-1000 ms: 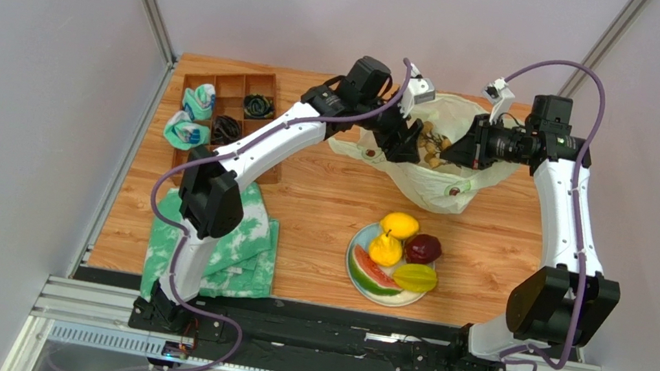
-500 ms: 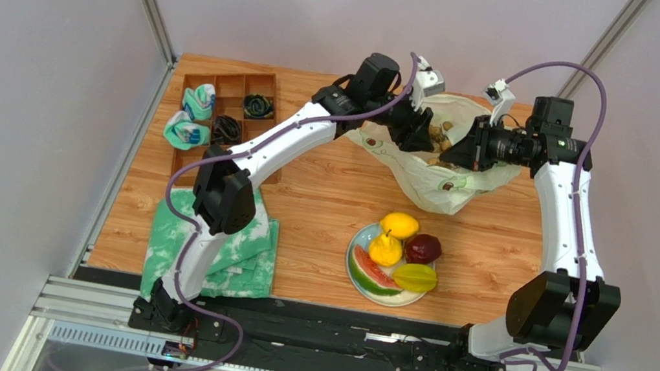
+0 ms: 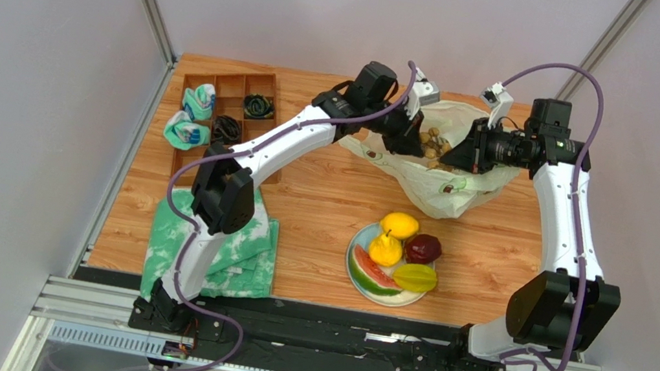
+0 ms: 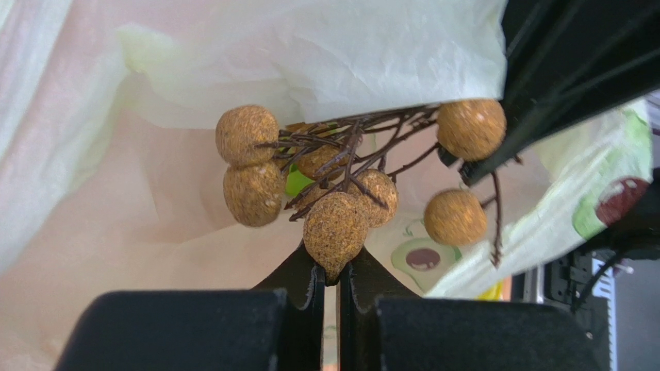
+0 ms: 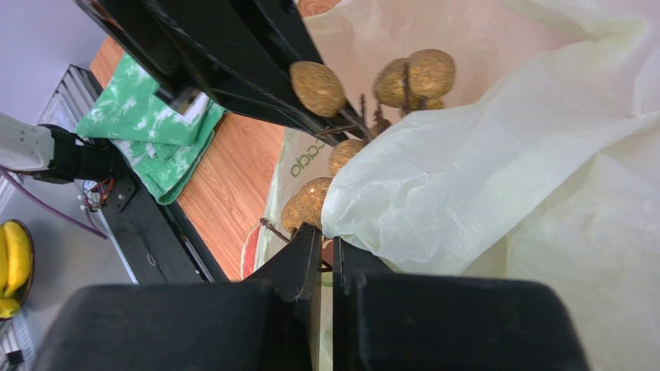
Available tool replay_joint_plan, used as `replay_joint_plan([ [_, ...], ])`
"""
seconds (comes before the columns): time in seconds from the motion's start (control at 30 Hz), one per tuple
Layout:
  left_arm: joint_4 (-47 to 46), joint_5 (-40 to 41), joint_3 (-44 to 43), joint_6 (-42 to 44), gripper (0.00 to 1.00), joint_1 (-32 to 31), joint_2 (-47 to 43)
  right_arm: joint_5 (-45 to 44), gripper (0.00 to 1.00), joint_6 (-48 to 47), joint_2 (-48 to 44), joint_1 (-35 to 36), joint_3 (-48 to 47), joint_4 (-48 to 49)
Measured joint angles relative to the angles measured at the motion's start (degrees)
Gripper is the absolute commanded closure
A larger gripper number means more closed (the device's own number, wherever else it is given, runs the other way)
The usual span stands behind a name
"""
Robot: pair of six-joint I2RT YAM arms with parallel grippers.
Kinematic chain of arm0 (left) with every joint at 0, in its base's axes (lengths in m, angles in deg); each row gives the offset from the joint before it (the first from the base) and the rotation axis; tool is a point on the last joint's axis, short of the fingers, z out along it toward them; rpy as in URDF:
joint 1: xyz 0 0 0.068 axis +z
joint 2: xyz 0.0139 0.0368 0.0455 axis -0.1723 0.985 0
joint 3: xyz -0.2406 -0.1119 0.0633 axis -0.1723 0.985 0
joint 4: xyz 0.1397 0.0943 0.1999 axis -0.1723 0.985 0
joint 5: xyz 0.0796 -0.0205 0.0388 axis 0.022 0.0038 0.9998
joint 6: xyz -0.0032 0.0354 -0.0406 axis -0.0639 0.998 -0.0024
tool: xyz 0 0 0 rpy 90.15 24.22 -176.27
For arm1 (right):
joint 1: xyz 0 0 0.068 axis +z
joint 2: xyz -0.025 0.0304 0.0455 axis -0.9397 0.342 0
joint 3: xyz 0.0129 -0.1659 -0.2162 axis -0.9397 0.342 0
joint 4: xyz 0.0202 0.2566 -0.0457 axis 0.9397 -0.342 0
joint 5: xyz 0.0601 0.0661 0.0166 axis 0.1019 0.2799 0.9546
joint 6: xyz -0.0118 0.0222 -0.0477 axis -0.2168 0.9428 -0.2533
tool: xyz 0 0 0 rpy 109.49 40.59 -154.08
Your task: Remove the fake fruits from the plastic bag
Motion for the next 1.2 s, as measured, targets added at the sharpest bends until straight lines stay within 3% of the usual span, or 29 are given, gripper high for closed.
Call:
replay_joint_plan([
  [0.07,0.44,-1.09,1.97,-0.07,1.00,0.66,-1.95,-0.39,0.77,-0.83,0.00,0.00,0.13,-0.17],
  [0.1,0.50,-1.57,2.56,-0.07,1.00,0.94,-2.78,-0.48,0.33,-1.27,0.00,0.00,0.39,-0.20],
  [0.2,1.33,-2.89,3.30,-0.04,1.00,1.92,-6.05,-0.87,0.01,-2.19,0.11,0.04,0.96,-1.11],
  [0.57,4.59,-6.91,-1.77,-1.38,1.00,3.63,-14.67,-5.55,0.00,-6.84,8.07,-1.40,-2.43,-7.45],
  [0.73,8.94,-11.13,-1.70,-0.55,1.00,3.10,-18.47,-8.87,0.00,-5.22,19.56,-4.46,-13.40,-9.55],
  [0.87,11.76,-13.55,7.02,2.12,1.00,1.55,-26.29,-9.99,0.00,-4.42,22.34,-5.81,-21.11,-9.66],
  [1.03,13.68,-13.57,22.43,6.95,1.00,-5.64,-35.52,-7.61,0.00,-3.91,19.19,-5.70,-22.71,-9.86],
  [1.07,13.81,-13.09,24.39,7.32,0.99,-6.97,-36.00,-7.17,0.00,-3.72,18.29,-5.60,-22.18,-9.84],
  [1.1,13.90,-12.50,25.75,7.61,0.83,-7.91,-36.06,-6.69,0.00,-3.52,16.87,-5.51,-20.87,-9.53],
  [1.2,14.32,-8.41,29.00,8.24,0.61,-8.94,-35.67,-5.90,0.00,-3.93,12.04,-4.90,-15.89,-10.14],
])
